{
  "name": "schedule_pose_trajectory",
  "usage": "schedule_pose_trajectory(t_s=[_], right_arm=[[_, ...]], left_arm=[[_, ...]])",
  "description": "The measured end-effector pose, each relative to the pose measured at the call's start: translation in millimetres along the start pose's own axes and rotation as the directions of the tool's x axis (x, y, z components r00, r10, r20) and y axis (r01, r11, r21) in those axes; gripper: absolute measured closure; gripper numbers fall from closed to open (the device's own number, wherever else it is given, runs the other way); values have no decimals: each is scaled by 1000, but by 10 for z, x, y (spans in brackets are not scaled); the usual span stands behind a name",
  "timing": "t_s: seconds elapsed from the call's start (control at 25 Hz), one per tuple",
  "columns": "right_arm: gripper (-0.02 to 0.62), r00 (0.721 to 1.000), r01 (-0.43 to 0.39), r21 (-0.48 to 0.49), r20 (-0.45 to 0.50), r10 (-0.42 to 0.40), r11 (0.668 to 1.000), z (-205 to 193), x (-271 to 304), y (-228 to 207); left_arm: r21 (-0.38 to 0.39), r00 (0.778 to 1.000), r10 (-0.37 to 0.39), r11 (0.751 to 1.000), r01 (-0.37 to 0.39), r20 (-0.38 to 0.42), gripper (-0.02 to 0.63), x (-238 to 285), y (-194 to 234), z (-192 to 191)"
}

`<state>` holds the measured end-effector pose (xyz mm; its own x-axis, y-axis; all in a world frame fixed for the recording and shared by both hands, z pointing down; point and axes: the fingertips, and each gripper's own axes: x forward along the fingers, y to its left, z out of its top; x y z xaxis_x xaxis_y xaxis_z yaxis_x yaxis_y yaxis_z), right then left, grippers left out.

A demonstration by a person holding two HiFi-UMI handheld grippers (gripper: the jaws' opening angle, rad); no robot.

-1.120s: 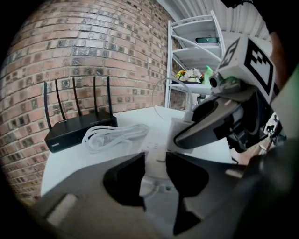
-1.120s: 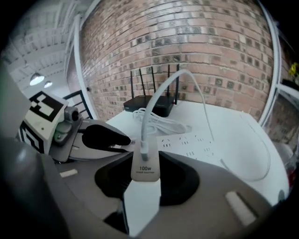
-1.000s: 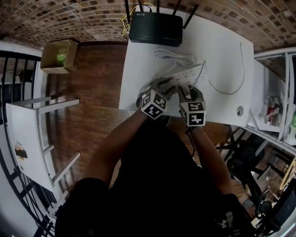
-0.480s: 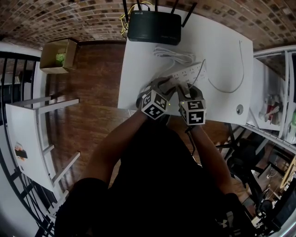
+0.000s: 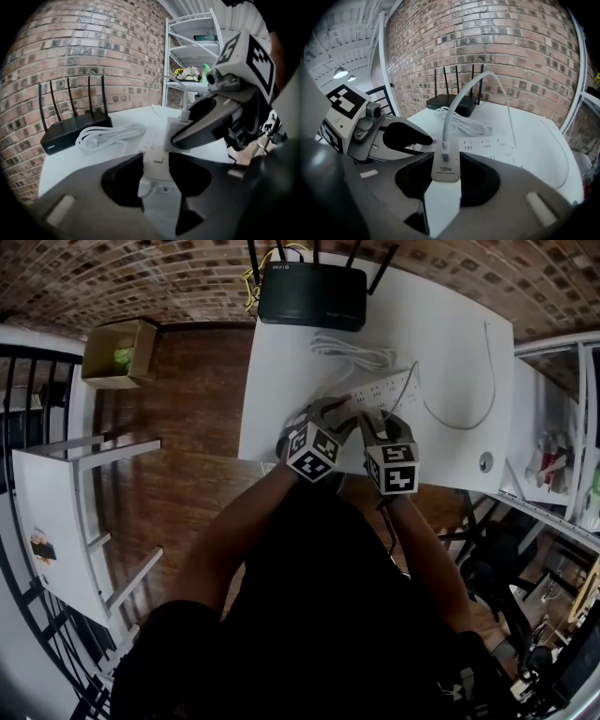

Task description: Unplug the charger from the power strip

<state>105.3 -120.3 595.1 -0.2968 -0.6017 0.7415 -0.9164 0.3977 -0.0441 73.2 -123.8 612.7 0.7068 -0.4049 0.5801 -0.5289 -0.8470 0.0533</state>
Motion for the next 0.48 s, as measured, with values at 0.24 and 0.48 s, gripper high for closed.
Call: schedule_pose_trajectory(t_s=[0.24, 0.48], right_arm=[[457, 999, 37, -69, 32, -35, 997, 56, -67, 15], [456, 992, -36, 84, 126, 25, 996, 218, -263, -81]], left_arm=[[2, 1000, 6, 1000, -6, -2, 431, 7, -19, 8], [-6, 1000, 10, 1000, -10, 3, 431, 0, 8, 6]])
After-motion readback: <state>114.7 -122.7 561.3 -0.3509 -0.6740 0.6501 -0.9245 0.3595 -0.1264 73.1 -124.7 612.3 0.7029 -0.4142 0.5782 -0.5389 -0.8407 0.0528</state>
